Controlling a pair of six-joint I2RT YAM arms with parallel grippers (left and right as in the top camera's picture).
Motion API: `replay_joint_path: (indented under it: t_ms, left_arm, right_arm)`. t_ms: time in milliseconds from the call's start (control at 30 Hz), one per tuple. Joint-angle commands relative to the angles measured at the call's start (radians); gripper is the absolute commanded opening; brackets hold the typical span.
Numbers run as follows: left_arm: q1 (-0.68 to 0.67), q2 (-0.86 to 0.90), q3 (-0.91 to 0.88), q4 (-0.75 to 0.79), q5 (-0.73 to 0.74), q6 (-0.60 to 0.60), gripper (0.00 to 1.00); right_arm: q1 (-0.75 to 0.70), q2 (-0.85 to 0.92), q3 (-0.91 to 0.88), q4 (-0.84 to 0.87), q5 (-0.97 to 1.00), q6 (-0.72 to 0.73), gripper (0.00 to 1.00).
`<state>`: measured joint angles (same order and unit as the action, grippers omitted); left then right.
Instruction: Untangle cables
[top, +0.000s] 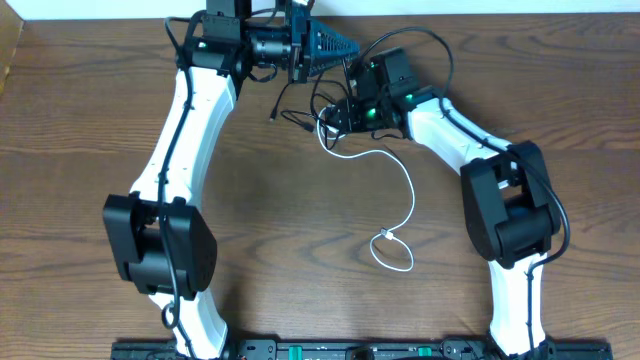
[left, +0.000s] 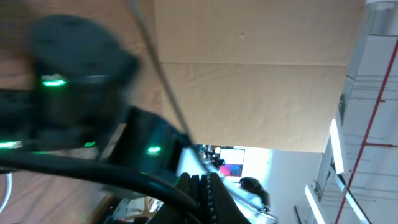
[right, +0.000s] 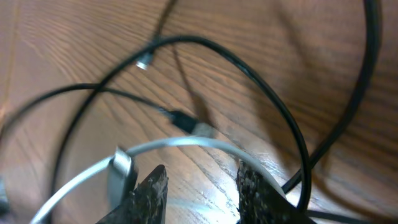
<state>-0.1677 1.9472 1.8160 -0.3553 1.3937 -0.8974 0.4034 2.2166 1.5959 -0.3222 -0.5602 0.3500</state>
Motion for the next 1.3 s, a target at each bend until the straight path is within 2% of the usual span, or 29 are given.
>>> replay_joint_path:
  t_ms: [0, 233, 300, 400, 500, 733, 900, 967, 1067, 1167, 1267]
  left_arm:
    - [-0.002, -0.084, 0.01, 0.078, 0.034, -0.136, 0.08]
    - [0.005, -0.15, 0.01, 0.451, 0.001, -0.405, 0.08]
    - [0.021, -0.158, 0.01, 0.589, 0.001, -0.511, 0.07]
    - [0.054, -0.16, 0.01, 0.709, -0.01, -0.621, 0.07]
    - [0.105, -0.16, 0.01, 0.729, -0.037, -0.674, 0.07]
    - [0.269, -0.159, 0.009, 0.727, -0.101, -0.652, 0.08]
    - [0.345, -0.158, 0.009, 0.616, -0.097, -0.522, 0.07]
    - [0.348, -0.158, 0.009, 0.505, -0.106, -0.407, 0.08]
    - [0.333, -0.158, 0.009, 0.254, -0.148, -0.175, 0.07]
    - [0.298, -0.158, 0.009, -0.023, -0.248, 0.063, 0.07]
    - [0.259, -0.158, 0.009, -0.22, -0.391, 0.256, 0.07]
  right_arm:
    - [-0.007, 0.028, 0.005, -0.005, 0.042, 0.064, 0.33]
    - [-0.028, 0.04, 0.005, -0.053, 0.031, 0.08, 0.31]
    - [-0.048, 0.04, 0.005, -0.108, 0.045, 0.075, 0.29]
    - [-0.074, 0.04, 0.005, -0.188, 0.064, 0.045, 0.29]
    - [-0.107, 0.04, 0.005, -0.251, 0.071, 0.029, 0.27]
    - [-0.187, 0.04, 0.005, -0.397, 0.156, -0.008, 0.21]
    - [-0.245, 0.04, 0.005, -0.427, 0.161, -0.008, 0.19]
    - [-0.267, 0.04, 0.005, -0.433, 0.146, -0.021, 0.16]
    - [-0.299, 0.025, 0.007, -0.428, 0.036, -0.098, 0.08]
    - [-0.311, -0.019, 0.008, -0.428, 0.03, -0.123, 0.1]
    - [-0.312, -0.093, 0.008, -0.455, 0.03, -0.146, 0.15]
